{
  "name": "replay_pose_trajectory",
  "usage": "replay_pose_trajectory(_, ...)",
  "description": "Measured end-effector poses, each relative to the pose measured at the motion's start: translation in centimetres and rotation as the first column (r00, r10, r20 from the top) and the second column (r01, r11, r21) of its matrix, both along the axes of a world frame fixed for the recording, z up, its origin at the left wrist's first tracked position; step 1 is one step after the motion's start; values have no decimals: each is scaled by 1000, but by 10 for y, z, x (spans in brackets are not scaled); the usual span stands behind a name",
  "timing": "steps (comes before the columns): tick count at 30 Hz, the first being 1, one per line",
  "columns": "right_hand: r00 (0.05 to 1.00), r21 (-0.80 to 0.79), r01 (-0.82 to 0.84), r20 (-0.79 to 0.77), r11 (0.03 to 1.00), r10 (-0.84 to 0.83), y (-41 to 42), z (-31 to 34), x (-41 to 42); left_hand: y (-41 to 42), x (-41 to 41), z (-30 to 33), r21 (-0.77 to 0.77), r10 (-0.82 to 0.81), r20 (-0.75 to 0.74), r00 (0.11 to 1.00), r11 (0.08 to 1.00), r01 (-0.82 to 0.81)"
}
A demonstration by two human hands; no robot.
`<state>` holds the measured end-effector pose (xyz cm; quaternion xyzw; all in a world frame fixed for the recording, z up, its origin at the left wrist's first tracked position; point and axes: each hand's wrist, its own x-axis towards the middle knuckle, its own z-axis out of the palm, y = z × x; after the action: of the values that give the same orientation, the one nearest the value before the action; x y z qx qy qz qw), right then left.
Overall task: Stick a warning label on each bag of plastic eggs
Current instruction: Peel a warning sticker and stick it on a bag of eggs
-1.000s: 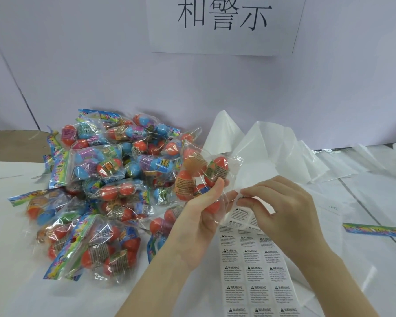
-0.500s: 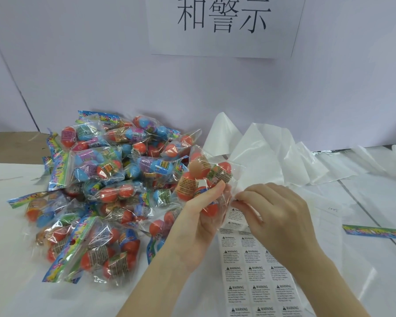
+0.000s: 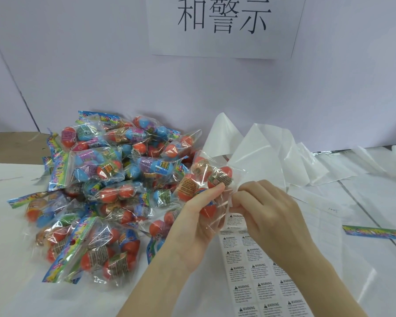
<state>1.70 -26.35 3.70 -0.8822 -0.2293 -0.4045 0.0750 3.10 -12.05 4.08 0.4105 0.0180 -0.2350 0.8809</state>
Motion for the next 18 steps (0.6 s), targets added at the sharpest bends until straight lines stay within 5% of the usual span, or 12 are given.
replay_pose_trajectory(6, 994, 24, -57, -97, 998, 59, 4, 2, -1, 0, 3, 1, -2, 131, -44, 990, 991, -132)
replay_pose_trajectory(10, 953, 307, -130, -222, 943, 204, 5, 4, -4, 2, 7, 3, 15, 216, -40, 976, 976, -216)
replay_pose_trajectory(14, 886, 730, -107, -237, 675, 398, 8, 8, -9, 4, 8, 3, 54, 250, 18, 968, 967, -251)
replay_pose_trajectory(18, 808, 911, -57, -197, 408, 555, 5, 10, -8, 1, 5, 4, 358, 357, 141, 924, 852, -383)
